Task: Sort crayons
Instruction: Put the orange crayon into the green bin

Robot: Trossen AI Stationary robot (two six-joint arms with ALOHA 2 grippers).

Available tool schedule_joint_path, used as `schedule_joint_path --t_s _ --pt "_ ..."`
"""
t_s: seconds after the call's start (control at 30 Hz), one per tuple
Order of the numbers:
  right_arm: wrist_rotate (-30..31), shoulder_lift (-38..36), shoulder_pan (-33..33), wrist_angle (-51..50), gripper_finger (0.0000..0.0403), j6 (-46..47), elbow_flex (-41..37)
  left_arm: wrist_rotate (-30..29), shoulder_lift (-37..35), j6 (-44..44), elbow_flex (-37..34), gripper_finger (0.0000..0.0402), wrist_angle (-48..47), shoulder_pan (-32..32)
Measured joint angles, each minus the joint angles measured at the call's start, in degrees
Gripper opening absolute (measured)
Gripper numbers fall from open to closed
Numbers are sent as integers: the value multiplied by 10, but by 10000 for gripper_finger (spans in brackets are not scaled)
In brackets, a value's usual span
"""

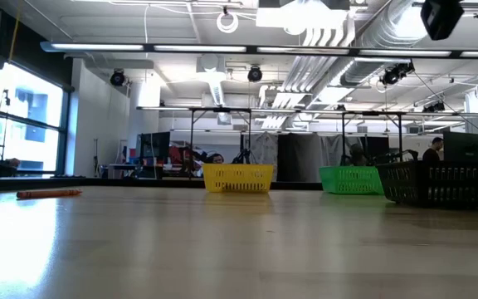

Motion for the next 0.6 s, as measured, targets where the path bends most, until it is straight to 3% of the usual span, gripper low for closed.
schedule_joint_path --t_s 0.3,0.6 --pt "29 47 10 90 154 -29 0 23 0 10 0 0 30 55" --pt "29 48 10 98 154 -51 0 75 0 10 0 0 60 88"
